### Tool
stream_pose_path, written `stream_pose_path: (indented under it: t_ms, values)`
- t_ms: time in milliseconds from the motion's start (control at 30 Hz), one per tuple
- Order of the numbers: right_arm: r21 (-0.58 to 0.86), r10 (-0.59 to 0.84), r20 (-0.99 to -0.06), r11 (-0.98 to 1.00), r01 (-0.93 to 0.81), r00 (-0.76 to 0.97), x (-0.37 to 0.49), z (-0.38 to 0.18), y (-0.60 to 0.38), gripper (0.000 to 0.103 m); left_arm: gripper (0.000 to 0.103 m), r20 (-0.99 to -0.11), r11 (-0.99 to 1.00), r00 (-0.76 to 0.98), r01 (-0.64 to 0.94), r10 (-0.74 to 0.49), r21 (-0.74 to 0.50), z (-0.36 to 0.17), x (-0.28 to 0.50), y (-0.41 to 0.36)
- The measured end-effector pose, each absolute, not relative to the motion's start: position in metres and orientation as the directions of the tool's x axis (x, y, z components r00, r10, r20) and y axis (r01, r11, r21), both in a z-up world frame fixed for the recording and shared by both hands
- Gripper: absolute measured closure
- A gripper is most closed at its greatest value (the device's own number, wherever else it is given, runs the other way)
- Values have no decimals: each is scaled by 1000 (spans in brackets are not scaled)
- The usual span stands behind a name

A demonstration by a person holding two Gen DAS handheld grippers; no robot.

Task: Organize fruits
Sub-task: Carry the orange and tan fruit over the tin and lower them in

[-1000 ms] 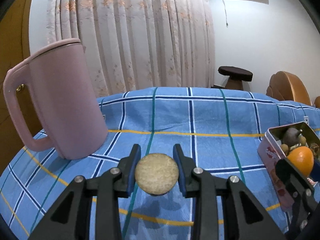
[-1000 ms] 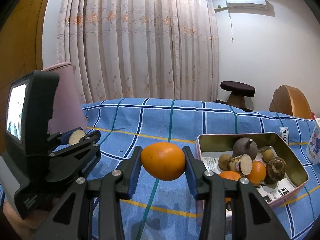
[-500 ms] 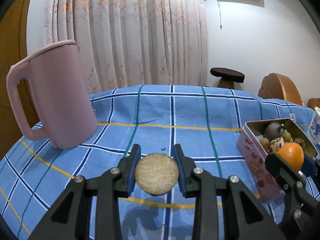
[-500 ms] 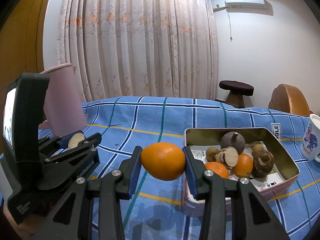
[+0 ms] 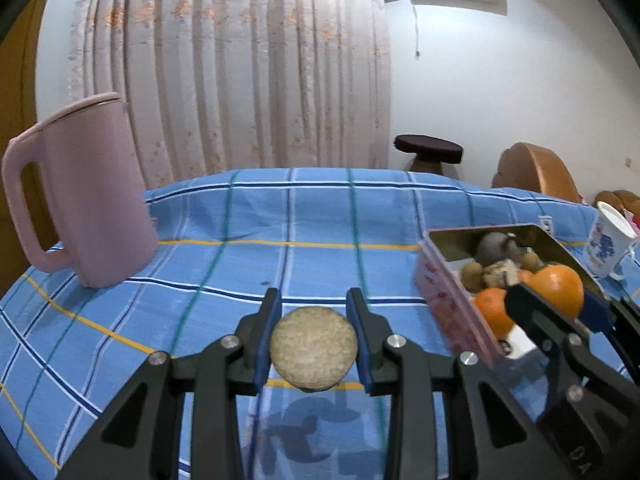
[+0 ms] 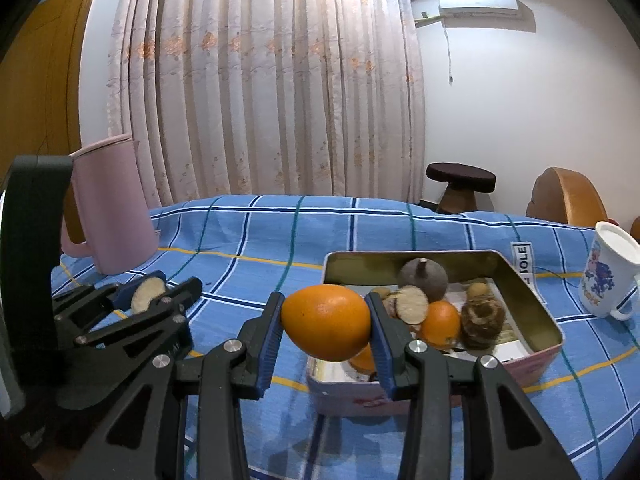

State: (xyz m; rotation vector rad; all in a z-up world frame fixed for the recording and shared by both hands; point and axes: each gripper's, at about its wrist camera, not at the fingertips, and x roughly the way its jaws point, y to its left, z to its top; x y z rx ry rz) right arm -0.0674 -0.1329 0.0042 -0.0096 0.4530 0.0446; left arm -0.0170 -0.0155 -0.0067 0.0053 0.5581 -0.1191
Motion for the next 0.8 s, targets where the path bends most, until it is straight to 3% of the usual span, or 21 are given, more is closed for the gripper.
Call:
stream_pose_path:
  t_ms: [800]
  values:
    - [-31, -47, -411, 999, 38, 910, -87, 9, -200, 60, 68, -513, 969, 828, 247, -225, -26, -1, -39, -85]
